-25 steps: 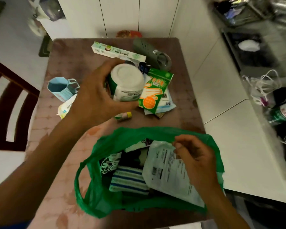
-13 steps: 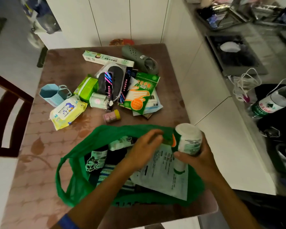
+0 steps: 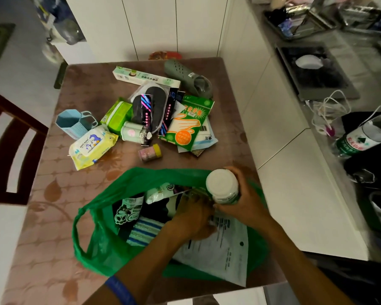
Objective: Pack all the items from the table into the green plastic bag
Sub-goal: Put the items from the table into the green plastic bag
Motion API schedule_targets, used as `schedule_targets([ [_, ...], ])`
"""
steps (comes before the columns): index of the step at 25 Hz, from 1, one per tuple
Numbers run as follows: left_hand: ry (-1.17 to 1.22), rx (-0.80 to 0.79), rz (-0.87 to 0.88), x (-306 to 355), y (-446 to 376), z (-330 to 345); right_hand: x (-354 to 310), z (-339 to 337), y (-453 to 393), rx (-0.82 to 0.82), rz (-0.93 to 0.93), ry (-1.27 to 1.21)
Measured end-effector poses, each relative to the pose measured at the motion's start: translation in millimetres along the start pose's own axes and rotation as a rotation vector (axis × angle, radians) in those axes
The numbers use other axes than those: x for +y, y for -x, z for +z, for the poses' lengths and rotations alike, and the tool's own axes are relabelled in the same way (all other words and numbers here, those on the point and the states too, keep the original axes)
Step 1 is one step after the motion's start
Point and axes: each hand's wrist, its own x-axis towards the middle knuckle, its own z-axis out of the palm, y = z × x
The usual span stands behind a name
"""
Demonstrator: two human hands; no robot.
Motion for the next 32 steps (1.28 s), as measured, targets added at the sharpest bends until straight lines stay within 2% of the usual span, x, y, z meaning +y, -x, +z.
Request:
schedule_targets([
  [5, -0.012, 0.005, -0.003, -17.3, -0.5, 11.1, 2.0, 1.8, 4.8, -0.05, -0.056, 0.11],
  [7, 0.062, 0.127, 0.001, -17.8, -0.6, 11.7, 6.3, 10.5, 5.7, -0.026, -0.07, 0.153],
  [9, 0.013, 0.228, -0.037, -17.4, -2.5, 8.5, 9.8, 17.7, 3.9, 0.064, -0.033, 0.122],
  [13, -0.045, 0.075, -0.155, -27.7, -2.0, -1.8, 9.1, 15.7, 8.3, 0.258, -0.027, -0.011],
  [15, -0.048, 0.056, -0.164, -37.7, -4.8, -6.3, 1.8, 13.5, 15.7, 0.308, -0.064, -0.084],
  [17, -0.045, 0.05, -0.151, -42.8, -4.4, -8.7, -6.1, 15.8, 23.2, 0.297, -0.098, -0.158],
  [20, 0.087, 0.067, -0.129, -39.6, 1.2, -13.1, -8.7, 25.5, 27.5, 0.205, -0.12, -0.207],
  [22, 0.225, 0.138, -0.141, -36.7, 4.9, -16.8, -7.4, 30.9, 20.0, 0.056, -0.115, -0.077],
  [25, 0.272, 0.147, -0.25, -39.9, 20.1, -19.0, -0.4, 42.5, 0.6, -0.141, -0.157, 0.336],
  [28, 0.33, 0.111, -0.284, -45.0, 59.5, -25.4, -0.7, 52.8, -14.1, -0.307, -0.018, 0.72],
  [29, 0.304, 0.174, -0.273, -43.6, 74.4, -30.7, -0.5, 54.9, -16.5, -0.299, 0.037, 0.775],
  [32, 0.216, 0.606, -0.047, -24.9, 109.4, -52.5, 0.6, 61.3, -23.6, -0.319, 0.117, 0.814],
])
